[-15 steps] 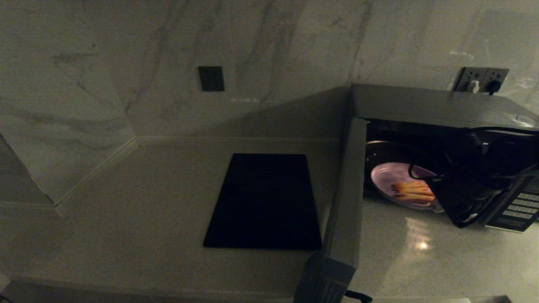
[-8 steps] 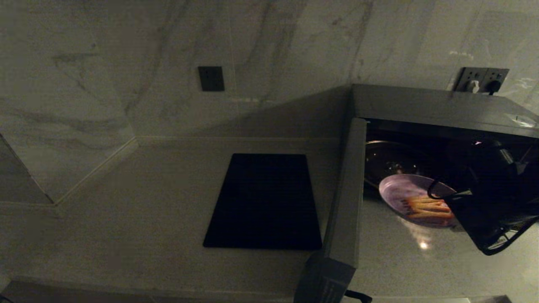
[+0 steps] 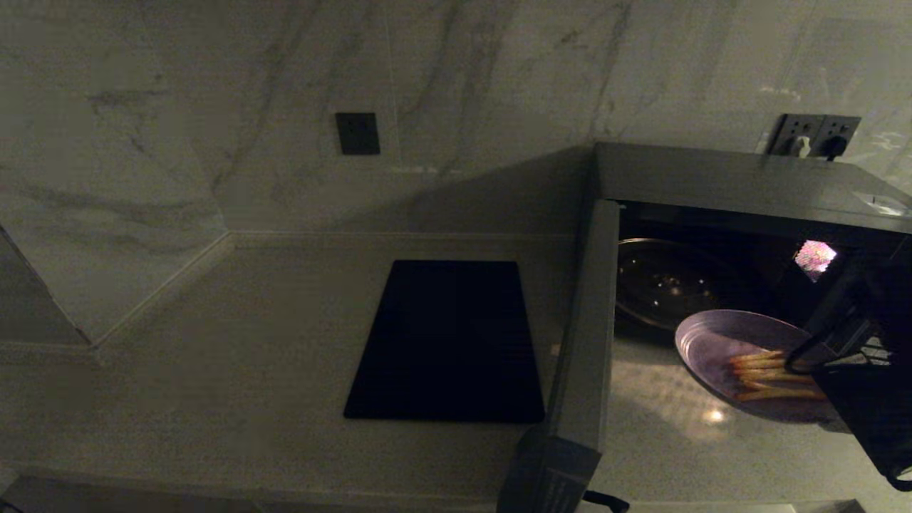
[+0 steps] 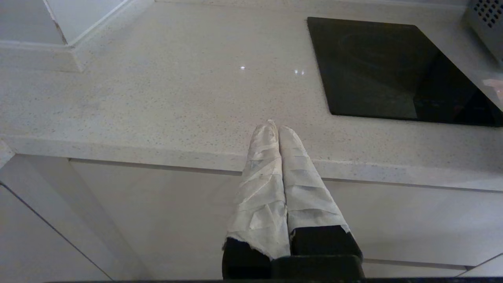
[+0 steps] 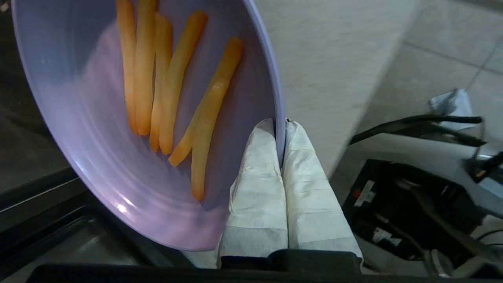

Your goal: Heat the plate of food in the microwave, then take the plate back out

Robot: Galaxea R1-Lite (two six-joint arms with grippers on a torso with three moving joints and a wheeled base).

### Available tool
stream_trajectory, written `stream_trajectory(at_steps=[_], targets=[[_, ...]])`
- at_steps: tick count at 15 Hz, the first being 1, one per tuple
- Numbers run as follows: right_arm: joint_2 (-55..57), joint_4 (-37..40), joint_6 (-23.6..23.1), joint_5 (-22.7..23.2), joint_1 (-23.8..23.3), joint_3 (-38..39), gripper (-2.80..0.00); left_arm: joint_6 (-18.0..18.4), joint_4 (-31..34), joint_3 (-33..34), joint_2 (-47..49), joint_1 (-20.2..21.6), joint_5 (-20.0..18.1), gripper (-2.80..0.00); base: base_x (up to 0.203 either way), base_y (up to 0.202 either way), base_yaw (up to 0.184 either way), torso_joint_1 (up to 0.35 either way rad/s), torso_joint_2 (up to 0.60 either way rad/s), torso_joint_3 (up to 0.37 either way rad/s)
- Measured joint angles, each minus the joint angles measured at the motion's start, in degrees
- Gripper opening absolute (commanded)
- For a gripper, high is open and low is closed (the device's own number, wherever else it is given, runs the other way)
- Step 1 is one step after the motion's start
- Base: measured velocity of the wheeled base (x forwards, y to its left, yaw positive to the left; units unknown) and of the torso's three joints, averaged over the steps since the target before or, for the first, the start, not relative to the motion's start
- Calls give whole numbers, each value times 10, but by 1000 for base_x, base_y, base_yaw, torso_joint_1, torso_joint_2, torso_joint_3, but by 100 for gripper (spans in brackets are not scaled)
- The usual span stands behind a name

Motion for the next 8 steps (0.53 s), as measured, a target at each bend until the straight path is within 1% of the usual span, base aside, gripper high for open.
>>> stream_trajectory(at_steps=[2, 4, 6, 8], targets=[[-17, 0, 3, -6, -14, 24, -280, 0, 0, 0, 0, 0, 0, -280, 0, 0, 0, 0, 0, 0], [-32, 0, 2, -8, -45, 39, -280, 0, 0, 0, 0, 0, 0, -280, 0, 0, 0, 0, 0, 0], [-44, 0, -3, -9, -91, 52, -280, 0, 0, 0, 0, 0, 0, -280, 0, 0, 0, 0, 0, 0], [-56, 0, -24, -9, -152, 65, -280, 0, 0, 0, 0, 0, 0, -280, 0, 0, 0, 0, 0, 0]])
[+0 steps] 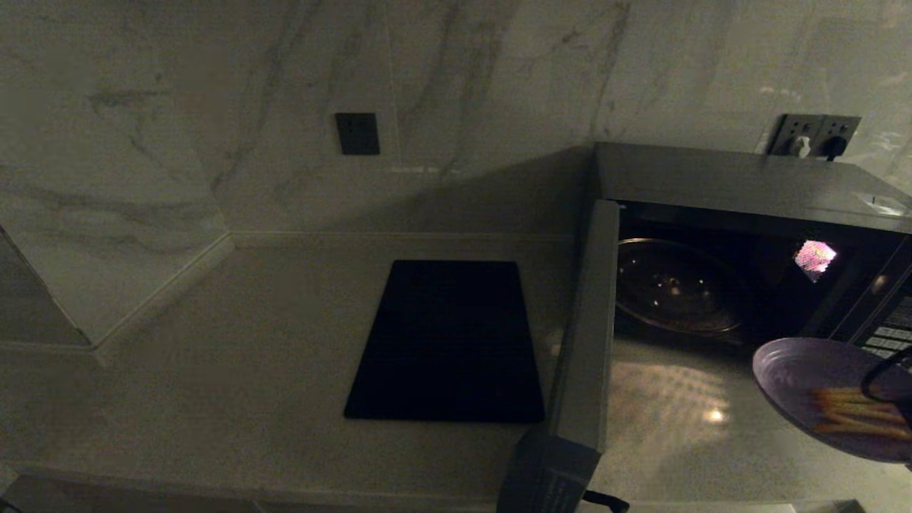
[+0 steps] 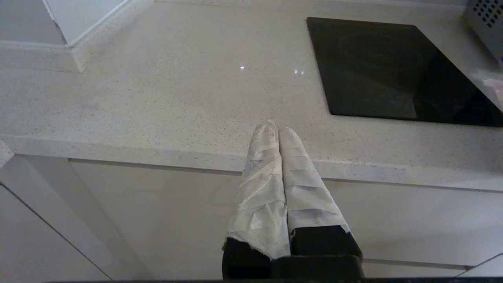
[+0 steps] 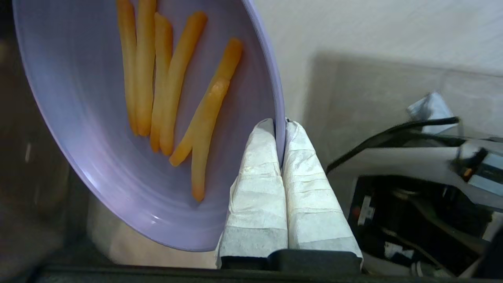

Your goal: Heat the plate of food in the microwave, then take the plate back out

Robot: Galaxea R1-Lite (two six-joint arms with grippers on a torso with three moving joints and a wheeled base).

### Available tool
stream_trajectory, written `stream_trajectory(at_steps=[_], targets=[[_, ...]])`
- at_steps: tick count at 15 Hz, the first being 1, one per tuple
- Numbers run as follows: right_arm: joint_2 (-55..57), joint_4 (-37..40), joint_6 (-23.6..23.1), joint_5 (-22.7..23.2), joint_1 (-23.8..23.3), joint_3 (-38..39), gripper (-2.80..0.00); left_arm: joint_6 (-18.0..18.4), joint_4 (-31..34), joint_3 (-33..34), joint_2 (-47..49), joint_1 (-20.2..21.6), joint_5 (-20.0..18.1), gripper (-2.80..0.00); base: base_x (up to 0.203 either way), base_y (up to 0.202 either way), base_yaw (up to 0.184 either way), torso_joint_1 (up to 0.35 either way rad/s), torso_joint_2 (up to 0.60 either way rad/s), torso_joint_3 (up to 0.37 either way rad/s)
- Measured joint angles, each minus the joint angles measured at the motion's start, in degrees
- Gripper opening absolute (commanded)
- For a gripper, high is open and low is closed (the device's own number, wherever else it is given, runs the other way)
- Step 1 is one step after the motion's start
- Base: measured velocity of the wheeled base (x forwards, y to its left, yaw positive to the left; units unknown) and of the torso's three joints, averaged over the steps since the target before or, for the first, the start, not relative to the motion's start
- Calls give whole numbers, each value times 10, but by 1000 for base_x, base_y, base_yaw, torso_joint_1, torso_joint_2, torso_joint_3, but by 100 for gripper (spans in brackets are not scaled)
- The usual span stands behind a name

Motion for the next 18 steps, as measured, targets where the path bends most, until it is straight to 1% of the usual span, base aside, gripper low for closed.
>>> stream_trajectory(at_steps=[5, 6, 8, 10, 12, 15, 18], targets=[[-13, -11, -64, 2, -164, 14, -280, 0, 0, 0, 0, 0, 0, -280, 0, 0, 0, 0, 0, 0], [-10, -28, -79, 4, -197, 17, -280, 0, 0, 0, 0, 0, 0, -280, 0, 0, 0, 0, 0, 0], [9, -85, -108, 11, -256, 24, -280, 0, 0, 0, 0, 0, 0, -280, 0, 0, 0, 0, 0, 0], [43, -151, -150, 39, -314, 30, -280, 0, 0, 0, 0, 0, 0, -280, 0, 0, 0, 0, 0, 0], [82, -206, -194, 77, -356, 30, -280, 0, 0, 0, 0, 0, 0, -280, 0, 0, 0, 0, 0, 0], [136, -265, -250, 121, -400, 29, -280, 0, 0, 0, 0, 0, 0, -280, 0, 0, 0, 0, 0, 0], [174, -278, -277, 152, -427, 28, -280, 0, 0, 0, 0, 0, 0, -280, 0, 0, 0, 0, 0, 0]])
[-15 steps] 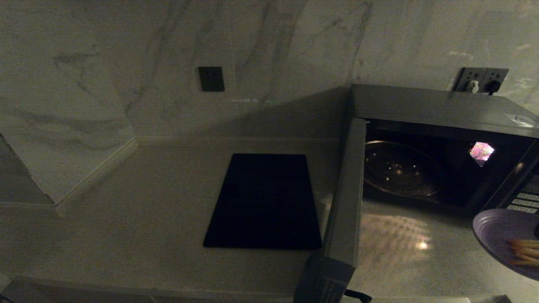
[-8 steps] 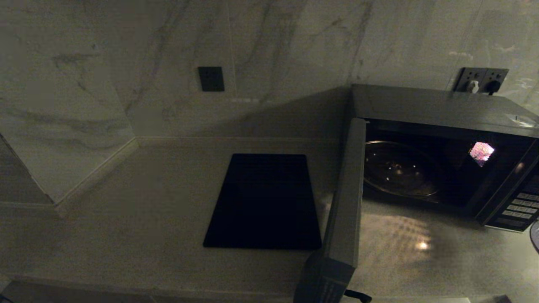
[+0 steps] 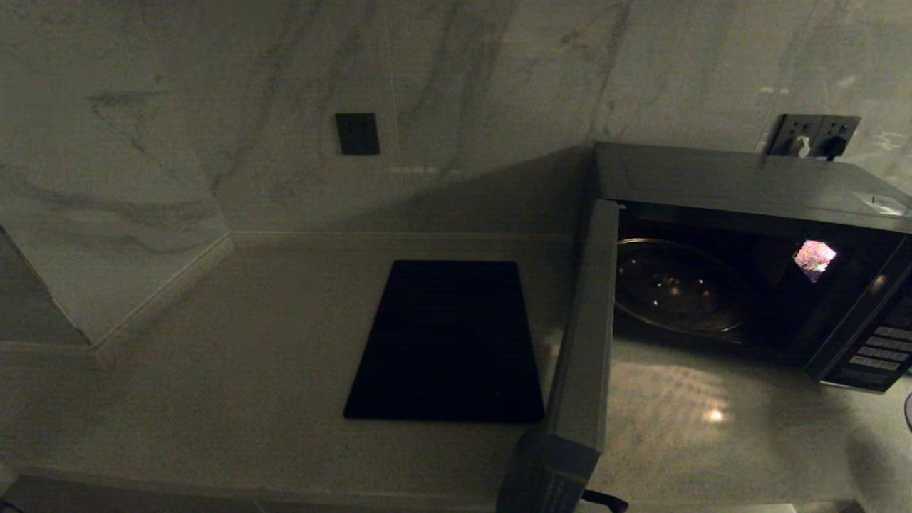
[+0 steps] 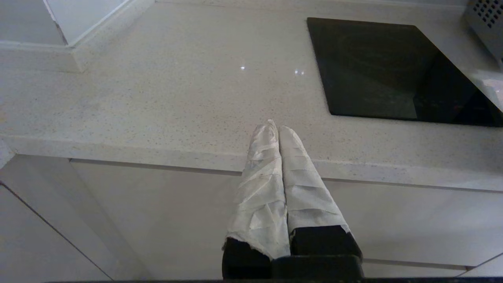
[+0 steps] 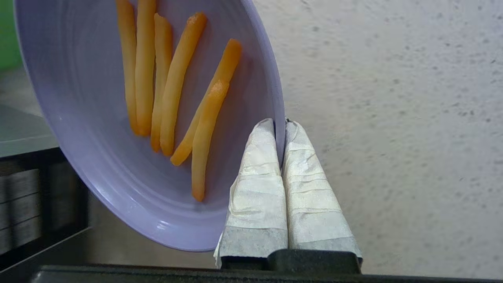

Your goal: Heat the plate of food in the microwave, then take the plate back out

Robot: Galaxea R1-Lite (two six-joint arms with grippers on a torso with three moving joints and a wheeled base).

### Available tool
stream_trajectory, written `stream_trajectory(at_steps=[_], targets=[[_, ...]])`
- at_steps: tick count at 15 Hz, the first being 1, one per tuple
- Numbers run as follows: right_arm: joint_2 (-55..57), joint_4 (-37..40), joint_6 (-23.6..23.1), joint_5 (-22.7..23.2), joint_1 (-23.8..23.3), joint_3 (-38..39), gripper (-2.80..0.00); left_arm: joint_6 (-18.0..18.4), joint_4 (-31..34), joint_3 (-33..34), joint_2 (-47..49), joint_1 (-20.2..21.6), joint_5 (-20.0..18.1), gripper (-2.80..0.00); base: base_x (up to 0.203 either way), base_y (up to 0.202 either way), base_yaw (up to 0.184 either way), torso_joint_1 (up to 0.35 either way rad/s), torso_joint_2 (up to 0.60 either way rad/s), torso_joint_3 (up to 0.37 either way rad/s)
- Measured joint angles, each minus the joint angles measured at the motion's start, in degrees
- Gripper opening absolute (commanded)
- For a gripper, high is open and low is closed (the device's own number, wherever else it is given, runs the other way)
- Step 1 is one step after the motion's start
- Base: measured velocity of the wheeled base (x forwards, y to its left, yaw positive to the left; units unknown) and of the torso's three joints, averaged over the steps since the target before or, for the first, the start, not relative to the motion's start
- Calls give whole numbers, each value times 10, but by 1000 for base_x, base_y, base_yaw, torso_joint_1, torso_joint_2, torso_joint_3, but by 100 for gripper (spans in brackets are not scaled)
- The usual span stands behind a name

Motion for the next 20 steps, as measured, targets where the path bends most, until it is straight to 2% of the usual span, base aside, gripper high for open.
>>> stream_trajectory(at_steps=[3, 6, 17, 18, 20], targets=[[25, -14, -5, 17, -19, -2, -280, 0, 0, 0, 0, 0, 0, -280, 0, 0, 0, 0, 0, 0], [48, -26, -36, 24, -40, -3, -280, 0, 0, 0, 0, 0, 0, -280, 0, 0, 0, 0, 0, 0], [108, -43, -56, 28, -85, -15, -280, 0, 0, 0, 0, 0, 0, -280, 0, 0, 0, 0, 0, 0], [111, -51, -57, 28, -88, -15, 0, 0, 0, 0, 0, 0, 0, -280, 0, 0, 0, 0, 0, 0], [114, -54, -57, 28, -92, -14, 0, 0, 0, 0, 0, 0, 0, -280, 0, 0, 0, 0, 0, 0]])
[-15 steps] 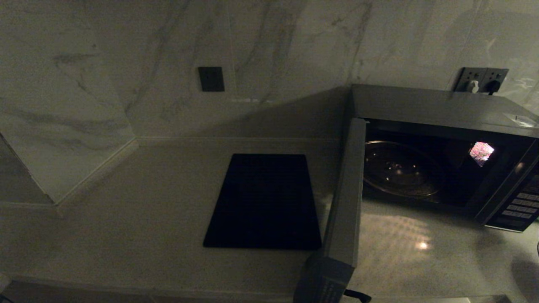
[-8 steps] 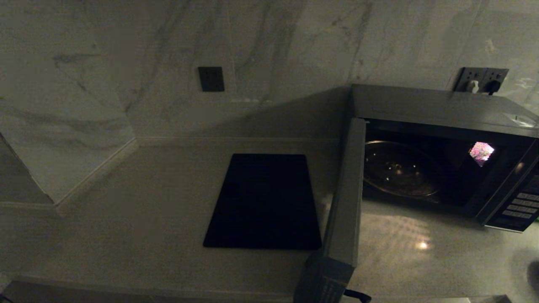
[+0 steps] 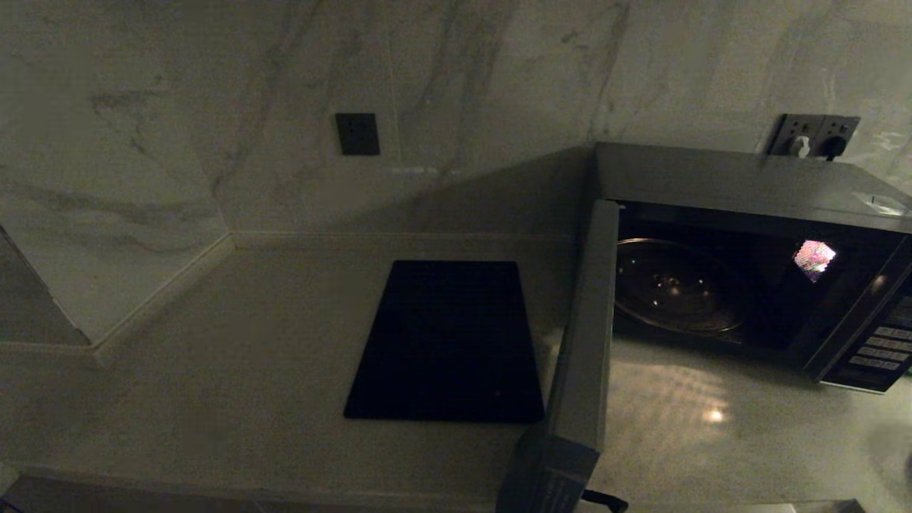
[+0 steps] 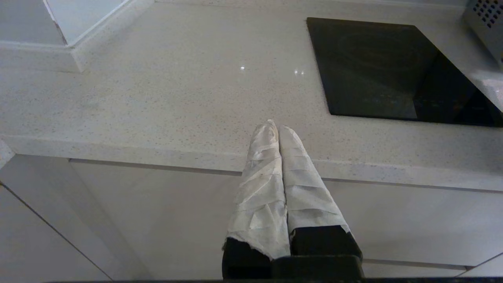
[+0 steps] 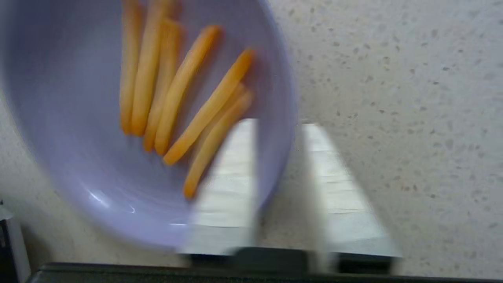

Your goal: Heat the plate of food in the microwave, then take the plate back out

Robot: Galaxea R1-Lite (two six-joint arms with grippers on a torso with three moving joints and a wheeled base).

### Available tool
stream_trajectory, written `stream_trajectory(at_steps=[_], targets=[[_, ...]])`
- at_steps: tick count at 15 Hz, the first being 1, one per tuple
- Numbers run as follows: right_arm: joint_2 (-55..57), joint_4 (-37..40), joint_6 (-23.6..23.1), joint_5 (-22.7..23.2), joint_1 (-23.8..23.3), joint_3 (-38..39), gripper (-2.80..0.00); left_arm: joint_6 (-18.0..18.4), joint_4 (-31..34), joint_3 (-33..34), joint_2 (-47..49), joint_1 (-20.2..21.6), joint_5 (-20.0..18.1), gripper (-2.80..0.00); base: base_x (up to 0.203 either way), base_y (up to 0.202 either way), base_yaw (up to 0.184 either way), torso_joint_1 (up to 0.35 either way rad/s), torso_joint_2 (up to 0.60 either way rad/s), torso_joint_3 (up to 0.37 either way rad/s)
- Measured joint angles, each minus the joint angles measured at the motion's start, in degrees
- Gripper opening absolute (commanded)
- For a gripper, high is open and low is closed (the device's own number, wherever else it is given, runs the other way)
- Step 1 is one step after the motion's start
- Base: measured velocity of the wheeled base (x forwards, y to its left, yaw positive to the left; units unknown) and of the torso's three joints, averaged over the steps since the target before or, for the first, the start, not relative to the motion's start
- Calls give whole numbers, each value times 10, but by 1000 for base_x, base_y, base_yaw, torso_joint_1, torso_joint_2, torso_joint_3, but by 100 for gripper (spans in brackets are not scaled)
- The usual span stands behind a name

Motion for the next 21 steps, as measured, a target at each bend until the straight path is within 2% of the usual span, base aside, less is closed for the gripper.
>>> stream_trajectory(at_steps=[7, 12, 14, 16, 18, 21], targets=[[-6, 0, 1, 2, -4, -1, 0, 0, 0, 0, 0, 0, 0, -280, 0, 0, 0, 0, 0, 0], [-86, 0, 2, 21, -4, -4, 0, 0, 0, 0, 0, 0, 0, -280, 0, 0, 0, 0, 0, 0], [-134, -10, -17, 31, -3, -6, 0, 0, 0, 0, 0, 0, 0, -280, 0, 0, 0, 0, 0, 0], [-184, -23, -68, 38, 5, -9, 0, 0, 0, 0, 0, 0, 0, -280, 0, 0, 0, 0, 0, 0], [-236, -27, -102, 39, 35, -18, 0, 0, 0, 0, 0, 0, 0, -280, 0, 0, 0, 0, 0, 0], [-316, -14, -115, 16, 134, -27, 0, 0, 0, 0, 0, 0, 0, -280, 0, 0, 0, 0, 0, 0]])
